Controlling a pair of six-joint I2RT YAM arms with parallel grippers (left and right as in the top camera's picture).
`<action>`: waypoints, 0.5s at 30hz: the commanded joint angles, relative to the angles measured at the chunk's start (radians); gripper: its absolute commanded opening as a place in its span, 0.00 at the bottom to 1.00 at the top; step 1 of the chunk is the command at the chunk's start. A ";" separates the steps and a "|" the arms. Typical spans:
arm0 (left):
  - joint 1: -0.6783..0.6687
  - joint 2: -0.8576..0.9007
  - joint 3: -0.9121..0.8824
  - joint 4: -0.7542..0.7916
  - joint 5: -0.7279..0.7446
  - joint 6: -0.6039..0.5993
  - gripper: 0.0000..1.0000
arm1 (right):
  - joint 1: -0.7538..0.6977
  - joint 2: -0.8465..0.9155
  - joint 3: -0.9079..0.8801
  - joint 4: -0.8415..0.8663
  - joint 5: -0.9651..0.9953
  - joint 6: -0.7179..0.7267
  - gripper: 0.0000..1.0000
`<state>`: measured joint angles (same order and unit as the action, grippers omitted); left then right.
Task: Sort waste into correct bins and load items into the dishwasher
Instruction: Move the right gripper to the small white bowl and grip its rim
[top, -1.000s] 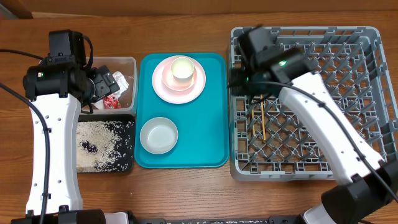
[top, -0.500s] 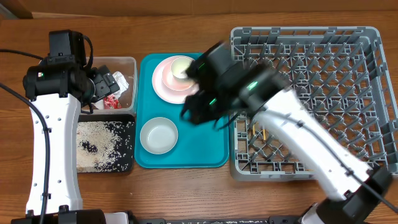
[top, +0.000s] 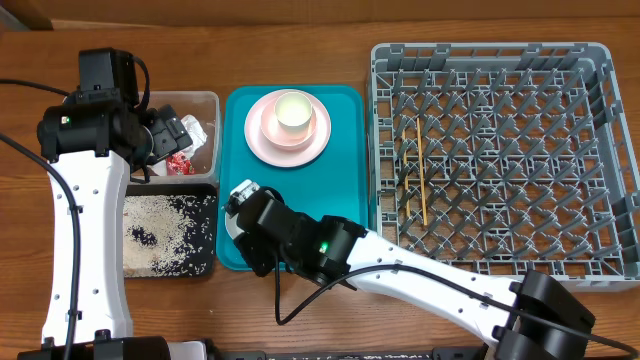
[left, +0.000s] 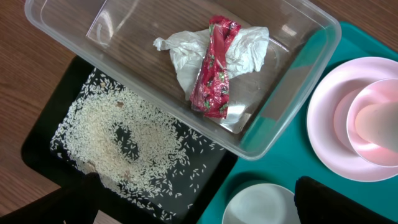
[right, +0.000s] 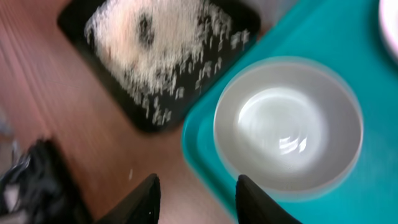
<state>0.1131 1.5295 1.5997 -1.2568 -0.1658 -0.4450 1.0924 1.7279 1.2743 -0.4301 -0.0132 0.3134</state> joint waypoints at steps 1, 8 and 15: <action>0.003 -0.010 0.011 0.001 -0.009 0.011 1.00 | -0.014 0.007 -0.056 0.115 0.103 -0.027 0.44; 0.002 -0.009 0.011 0.001 -0.009 0.011 1.00 | -0.022 0.122 -0.059 0.237 0.088 -0.065 0.53; 0.003 -0.010 0.011 0.001 -0.009 0.011 1.00 | -0.055 0.201 -0.059 0.224 0.096 -0.051 0.53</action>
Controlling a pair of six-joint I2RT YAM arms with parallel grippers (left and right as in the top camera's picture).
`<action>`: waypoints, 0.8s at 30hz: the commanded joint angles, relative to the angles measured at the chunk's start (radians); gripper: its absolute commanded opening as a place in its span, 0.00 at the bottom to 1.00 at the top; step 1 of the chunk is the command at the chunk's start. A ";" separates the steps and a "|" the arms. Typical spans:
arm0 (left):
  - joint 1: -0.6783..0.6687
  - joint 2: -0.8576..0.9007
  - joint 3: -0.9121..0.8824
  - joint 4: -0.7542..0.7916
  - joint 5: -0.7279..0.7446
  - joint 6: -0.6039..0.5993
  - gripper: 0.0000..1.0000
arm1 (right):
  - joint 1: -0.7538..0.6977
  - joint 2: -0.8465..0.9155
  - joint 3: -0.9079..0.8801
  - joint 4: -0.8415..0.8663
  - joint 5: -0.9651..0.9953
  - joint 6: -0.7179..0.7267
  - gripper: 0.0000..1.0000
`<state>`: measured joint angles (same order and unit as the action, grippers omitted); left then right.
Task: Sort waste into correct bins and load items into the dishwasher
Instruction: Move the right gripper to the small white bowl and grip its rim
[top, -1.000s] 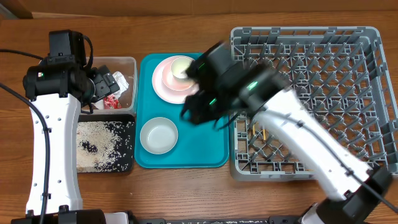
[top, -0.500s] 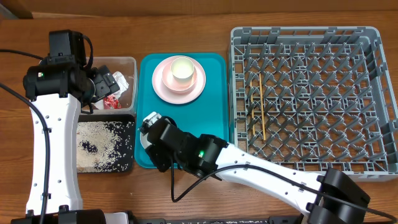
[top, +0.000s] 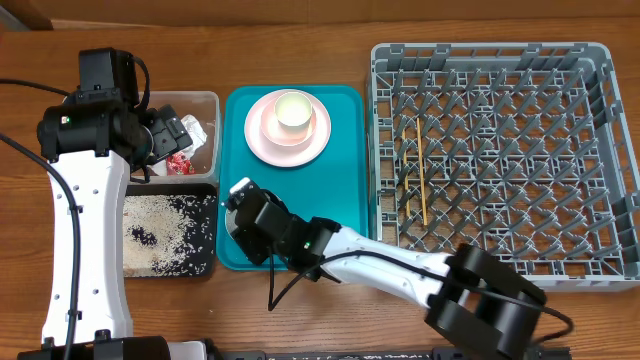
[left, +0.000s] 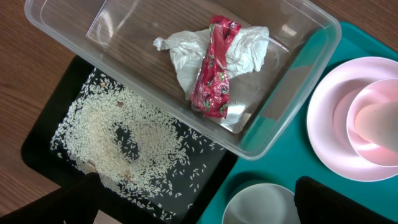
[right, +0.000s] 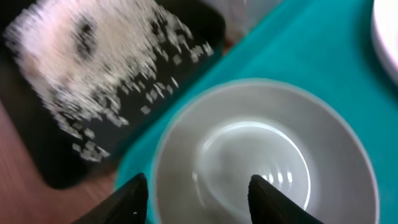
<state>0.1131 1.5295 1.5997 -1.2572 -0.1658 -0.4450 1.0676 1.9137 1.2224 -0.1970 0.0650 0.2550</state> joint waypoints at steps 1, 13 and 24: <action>0.002 -0.009 0.011 0.001 -0.009 0.011 1.00 | -0.046 0.016 -0.007 -0.027 0.020 0.032 0.53; 0.003 -0.009 0.011 0.001 -0.009 0.011 1.00 | -0.248 -0.024 0.014 -0.235 0.020 0.139 0.53; 0.003 -0.010 0.011 0.001 -0.009 0.011 1.00 | -0.214 -0.167 0.039 -0.281 -0.148 0.131 0.54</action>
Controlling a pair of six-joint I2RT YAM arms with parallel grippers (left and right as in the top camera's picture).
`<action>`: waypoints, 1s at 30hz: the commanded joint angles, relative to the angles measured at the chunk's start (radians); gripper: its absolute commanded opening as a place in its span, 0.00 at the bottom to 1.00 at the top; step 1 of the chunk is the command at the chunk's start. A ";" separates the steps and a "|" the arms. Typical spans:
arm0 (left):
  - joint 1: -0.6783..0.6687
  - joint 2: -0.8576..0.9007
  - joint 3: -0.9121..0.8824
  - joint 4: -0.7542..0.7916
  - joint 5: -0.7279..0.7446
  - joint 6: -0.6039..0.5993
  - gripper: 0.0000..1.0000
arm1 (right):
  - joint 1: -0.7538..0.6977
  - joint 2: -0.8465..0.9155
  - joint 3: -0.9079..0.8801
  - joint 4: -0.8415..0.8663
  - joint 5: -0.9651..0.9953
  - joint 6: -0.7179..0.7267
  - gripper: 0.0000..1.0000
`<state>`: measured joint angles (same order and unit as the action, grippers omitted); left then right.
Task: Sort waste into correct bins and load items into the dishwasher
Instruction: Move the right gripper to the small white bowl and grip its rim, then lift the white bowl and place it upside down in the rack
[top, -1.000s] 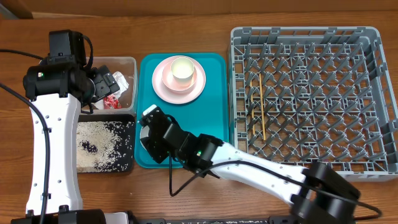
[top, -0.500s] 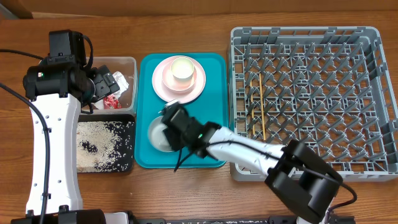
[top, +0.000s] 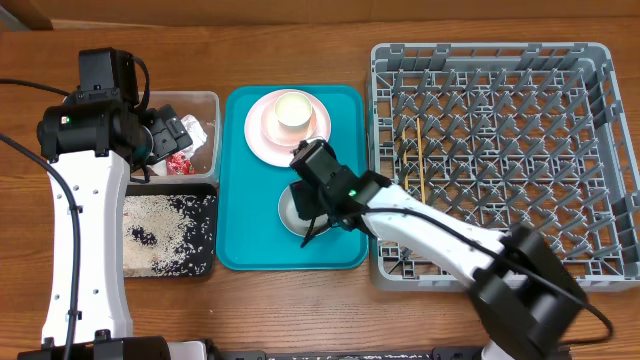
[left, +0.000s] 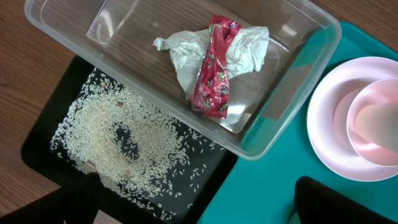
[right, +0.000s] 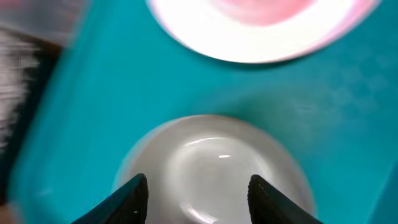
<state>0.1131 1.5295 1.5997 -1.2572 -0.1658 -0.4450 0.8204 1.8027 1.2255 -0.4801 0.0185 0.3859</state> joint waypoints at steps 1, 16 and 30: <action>0.003 -0.009 0.011 0.001 -0.009 0.011 1.00 | 0.047 -0.056 0.036 0.003 -0.111 0.000 0.53; 0.003 -0.010 0.011 0.001 -0.009 0.011 1.00 | 0.148 0.086 0.035 0.022 0.071 -0.050 0.53; 0.003 -0.009 0.011 0.001 -0.010 0.011 1.00 | 0.149 0.121 0.039 -0.001 0.058 -0.048 0.17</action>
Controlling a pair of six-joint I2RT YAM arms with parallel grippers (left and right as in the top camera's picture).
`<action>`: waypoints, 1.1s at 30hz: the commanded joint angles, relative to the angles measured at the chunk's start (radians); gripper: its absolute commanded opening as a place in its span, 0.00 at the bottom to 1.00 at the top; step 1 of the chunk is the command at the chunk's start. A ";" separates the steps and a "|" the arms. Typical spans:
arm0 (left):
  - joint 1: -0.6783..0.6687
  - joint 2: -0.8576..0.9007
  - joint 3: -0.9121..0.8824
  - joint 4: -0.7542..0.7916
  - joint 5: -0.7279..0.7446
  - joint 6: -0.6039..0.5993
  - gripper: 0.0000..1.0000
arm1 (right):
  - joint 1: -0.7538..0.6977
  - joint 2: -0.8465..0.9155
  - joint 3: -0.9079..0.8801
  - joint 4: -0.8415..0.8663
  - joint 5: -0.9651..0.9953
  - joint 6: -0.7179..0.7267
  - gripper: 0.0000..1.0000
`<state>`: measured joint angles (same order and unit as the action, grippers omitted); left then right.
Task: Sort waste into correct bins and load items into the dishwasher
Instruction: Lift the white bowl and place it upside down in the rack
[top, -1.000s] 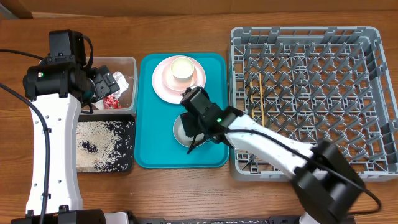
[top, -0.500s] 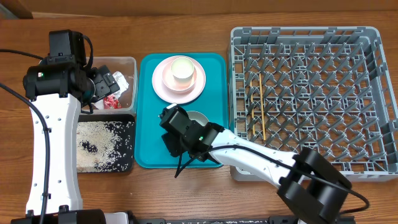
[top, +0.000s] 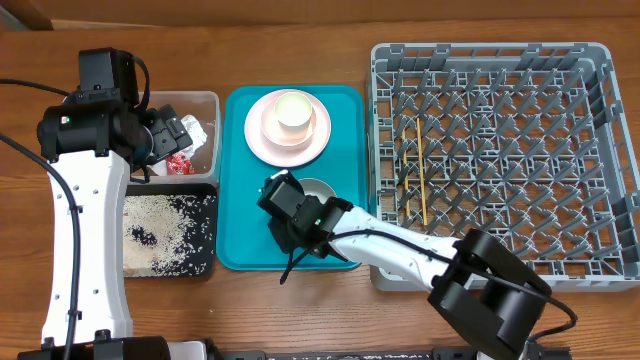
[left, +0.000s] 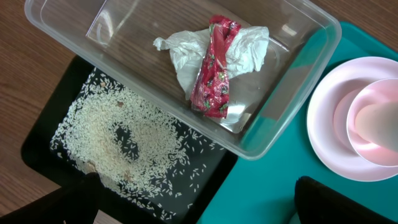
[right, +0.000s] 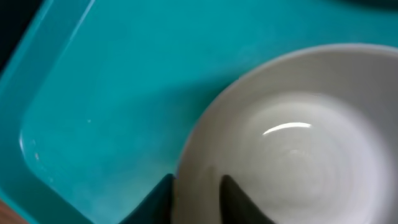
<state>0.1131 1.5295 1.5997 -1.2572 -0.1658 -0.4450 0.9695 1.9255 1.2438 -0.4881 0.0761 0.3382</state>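
Note:
A grey bowl sits upright on the teal tray, right of its middle. My right gripper is at the bowl's left side, its two fingers close together astride the rim, shut on it. A pink plate carrying a pale cup stands at the tray's far end. My left gripper hangs open above the clear bin, which holds a red wrapper and white tissue.
A black tray of rice lies left of the teal tray, below the clear bin. The grey dish rack fills the right side, with chopsticks lying in its left part.
My right gripper was open above the bowl, reaching from its right side. Now it sits at the bowl's left, fingers narrowed onto the rim. The bowl lies slightly farther back. The left arm is unmoved.
The bowl first stood in the tray's front left corner with my right gripper open over it, and the same a moment later. Then bowl and gripper were mid-tray, the gripper still open. Now the gripper grips the rim. The left gripper stayed open over the bin throughout.

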 joint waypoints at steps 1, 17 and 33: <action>0.003 -0.010 0.011 0.001 -0.009 0.011 1.00 | 0.000 -0.012 0.029 0.007 0.001 -0.001 0.12; 0.003 -0.009 0.011 0.002 -0.009 0.011 1.00 | -0.276 -0.332 0.408 -0.262 -0.108 -0.167 0.04; 0.003 -0.010 0.011 0.001 -0.010 0.011 1.00 | -0.970 -0.120 0.405 -0.025 -1.320 -0.066 0.04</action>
<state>0.1131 1.5295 1.5997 -1.2575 -0.1658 -0.4450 0.0479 1.7603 1.6482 -0.5388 -0.9958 0.2211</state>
